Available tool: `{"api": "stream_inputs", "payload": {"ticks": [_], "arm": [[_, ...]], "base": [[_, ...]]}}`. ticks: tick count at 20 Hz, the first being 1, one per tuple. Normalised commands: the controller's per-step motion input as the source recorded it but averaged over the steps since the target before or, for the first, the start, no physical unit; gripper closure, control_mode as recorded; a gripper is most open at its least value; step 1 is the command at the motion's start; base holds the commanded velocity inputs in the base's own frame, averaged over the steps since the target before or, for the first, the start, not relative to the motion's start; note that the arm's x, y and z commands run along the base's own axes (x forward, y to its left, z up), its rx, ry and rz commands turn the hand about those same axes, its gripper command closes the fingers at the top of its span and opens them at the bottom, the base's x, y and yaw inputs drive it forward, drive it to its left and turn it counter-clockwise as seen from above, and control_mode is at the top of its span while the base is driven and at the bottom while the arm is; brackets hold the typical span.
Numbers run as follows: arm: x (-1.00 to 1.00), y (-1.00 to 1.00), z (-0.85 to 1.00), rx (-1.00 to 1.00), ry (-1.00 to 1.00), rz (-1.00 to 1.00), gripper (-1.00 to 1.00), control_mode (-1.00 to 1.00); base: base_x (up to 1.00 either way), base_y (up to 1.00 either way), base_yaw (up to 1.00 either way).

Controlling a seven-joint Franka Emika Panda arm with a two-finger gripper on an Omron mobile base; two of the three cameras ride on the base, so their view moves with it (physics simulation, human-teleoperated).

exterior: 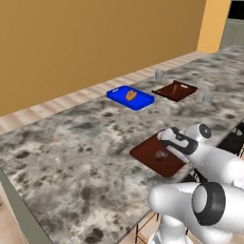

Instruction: Take the cake and cupcake from the fridge and place them on the empty tray on the dining counter.

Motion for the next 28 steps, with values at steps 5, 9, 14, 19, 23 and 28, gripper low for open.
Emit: {"api": "stream_inputs", "payload": {"ticks": [5,9,14,19,23,28], "arm": [[-0.57,0.00,1.00,0.00,-0.04,-0.04,-1.00,-1.00],[-1.00,0.00,0.97,0.00,0.18,-0.07,-1.00,-1.00],[-1.00,0.02,0.71,-0.08,0.25,-0.02,-1.00,-1.00],[-1.00,-0.04,0.55,-0.30,-0.02,0.25,-1.00,-1.00],[-0.98,0.03,0.67,-0.12,-0.05,0.38,-1.00,-1.00],[-0.74,0.30,0.87,-0.13,-0.35,0.08,-1.00,-1.00]], "base": [[0.00,0.00,0.00],[0.00,0.00,0.00],[0.00,0.00,0.00],[0.00,0.00,0.00],[0.00,0.00,0.00],[0.00,0.00,0.00]]}}
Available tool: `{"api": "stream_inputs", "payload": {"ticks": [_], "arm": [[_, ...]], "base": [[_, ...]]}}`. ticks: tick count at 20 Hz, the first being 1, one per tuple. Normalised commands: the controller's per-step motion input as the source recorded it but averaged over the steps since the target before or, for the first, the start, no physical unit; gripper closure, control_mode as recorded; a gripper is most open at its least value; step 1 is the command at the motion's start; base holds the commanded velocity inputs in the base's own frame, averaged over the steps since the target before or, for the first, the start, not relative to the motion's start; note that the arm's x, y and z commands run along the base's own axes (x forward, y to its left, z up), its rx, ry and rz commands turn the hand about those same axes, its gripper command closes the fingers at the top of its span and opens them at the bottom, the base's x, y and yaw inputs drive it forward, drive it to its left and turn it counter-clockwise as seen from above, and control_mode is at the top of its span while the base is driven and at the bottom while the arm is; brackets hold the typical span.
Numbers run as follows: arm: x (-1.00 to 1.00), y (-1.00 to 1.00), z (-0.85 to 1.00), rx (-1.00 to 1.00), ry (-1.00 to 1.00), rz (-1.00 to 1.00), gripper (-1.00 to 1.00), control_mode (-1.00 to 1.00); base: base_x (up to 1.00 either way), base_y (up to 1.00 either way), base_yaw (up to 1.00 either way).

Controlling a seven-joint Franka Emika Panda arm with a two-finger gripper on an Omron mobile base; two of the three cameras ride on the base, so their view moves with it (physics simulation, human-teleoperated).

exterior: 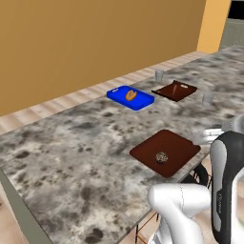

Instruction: Take the cake and cupcake from the fridge and place them on the empty tray on the dining counter.

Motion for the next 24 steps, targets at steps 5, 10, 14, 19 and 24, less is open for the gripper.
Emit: {"api": "stream_inputs", "payload": {"ticks": [5,10,14,19,24], "arm": [[-0.51,0.31,0.94,-0.19,-0.08,-0.02,-1.00,-1.00],[-0.52,0.31,0.46,-0.01,-0.03,0.00,-1.00,-1.00],[-0.82,0.23,0.06,0.02,-0.04,0.00,-1.00,-1.00],[0.00,0.00,0.00,0.00,0.00,0.00,-1.00,1.00],[0.00,0.00,0.00,0.00,0.00,0.00,-1.00,1.00]], "base": [[0.00,0.00,0.00],[0.00,0.00,0.00],[0.00,0.00,0.00],[-0.54,0.53,0.00],[-0.13,1.00,-0.01]]}}
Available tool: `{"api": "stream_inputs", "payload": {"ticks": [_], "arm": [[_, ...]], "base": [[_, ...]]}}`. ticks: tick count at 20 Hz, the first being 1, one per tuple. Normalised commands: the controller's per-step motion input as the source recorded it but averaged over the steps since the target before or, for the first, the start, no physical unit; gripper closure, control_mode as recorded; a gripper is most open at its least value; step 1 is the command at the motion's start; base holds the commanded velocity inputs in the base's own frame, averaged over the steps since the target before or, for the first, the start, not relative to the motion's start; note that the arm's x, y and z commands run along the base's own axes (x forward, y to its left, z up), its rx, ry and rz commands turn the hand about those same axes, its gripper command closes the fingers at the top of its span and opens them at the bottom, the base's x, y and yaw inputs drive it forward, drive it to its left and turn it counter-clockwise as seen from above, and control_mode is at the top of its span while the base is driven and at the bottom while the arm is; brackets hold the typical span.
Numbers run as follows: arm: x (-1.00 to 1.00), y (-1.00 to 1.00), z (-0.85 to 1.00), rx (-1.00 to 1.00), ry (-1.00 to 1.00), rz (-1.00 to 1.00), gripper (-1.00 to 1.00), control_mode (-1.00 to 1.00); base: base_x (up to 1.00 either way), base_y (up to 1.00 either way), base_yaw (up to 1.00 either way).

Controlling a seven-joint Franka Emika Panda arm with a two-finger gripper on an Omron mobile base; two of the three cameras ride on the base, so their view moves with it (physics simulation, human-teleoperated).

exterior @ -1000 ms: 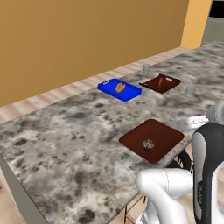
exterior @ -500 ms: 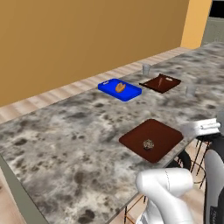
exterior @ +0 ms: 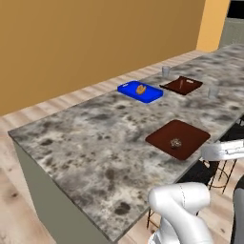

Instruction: Take the cake and cupcake from the fridge and place them on the empty tray on the dining counter.

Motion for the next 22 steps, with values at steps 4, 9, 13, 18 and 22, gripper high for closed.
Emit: {"api": "stream_inputs", "payload": {"ticks": [4,9,13,18,22], "arm": [[0.00,0.00,0.00,0.00,0.00,0.00,-1.00,1.00],[0.00,0.00,0.00,0.00,0.00,0.00,-1.00,1.00],[0.00,0.00,0.00,0.00,0.00,0.00,-1.00,1.00],[0.00,0.00,0.00,0.00,0.00,0.00,-1.00,1.00],[0.00,0.00,0.00,0.00,0.00,0.00,-1.00,1.00]], "base": [[-0.24,1.00,-0.11],[-1.00,0.74,-0.55],[-1.00,0.49,-0.71],[-0.97,0.79,-0.49],[-0.31,1.00,-0.12]]}}
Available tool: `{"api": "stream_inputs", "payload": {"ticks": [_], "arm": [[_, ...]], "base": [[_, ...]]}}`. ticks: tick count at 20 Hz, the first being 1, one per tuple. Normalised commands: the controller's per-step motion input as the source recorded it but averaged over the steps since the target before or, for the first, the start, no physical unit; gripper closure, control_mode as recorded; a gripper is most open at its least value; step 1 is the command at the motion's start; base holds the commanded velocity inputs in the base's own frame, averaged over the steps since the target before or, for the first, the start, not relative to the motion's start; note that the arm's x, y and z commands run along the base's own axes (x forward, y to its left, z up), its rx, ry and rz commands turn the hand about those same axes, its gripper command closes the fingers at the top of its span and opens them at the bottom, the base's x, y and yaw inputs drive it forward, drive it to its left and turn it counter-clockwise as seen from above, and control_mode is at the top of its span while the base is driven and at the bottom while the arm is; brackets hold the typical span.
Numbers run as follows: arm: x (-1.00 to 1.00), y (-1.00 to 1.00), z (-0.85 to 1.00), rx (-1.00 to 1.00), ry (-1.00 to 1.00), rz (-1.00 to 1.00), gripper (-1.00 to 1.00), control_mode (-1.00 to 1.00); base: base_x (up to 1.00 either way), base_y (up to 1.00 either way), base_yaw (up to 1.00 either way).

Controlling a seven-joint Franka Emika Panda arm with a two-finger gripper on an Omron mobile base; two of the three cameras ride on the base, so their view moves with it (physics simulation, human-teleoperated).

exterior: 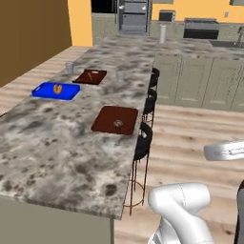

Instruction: Take the cake and cupcake from the fridge and place them on the empty tray on the dining counter.

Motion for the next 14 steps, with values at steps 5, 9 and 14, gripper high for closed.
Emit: {"api": "stream_inputs", "payload": {"ticks": [5,9,14], "arm": [[0.00,0.00,0.00,0.00,0.00,0.00,-1.00,1.00],[0.00,0.00,0.00,0.00,0.00,0.00,-1.00,1.00],[0.00,0.00,0.00,0.00,0.00,0.00,-1.00,1.00]], "base": [[-0.69,0.92,-0.16],[-0.97,0.23,-0.76],[-1.00,0.35,-0.60]]}}
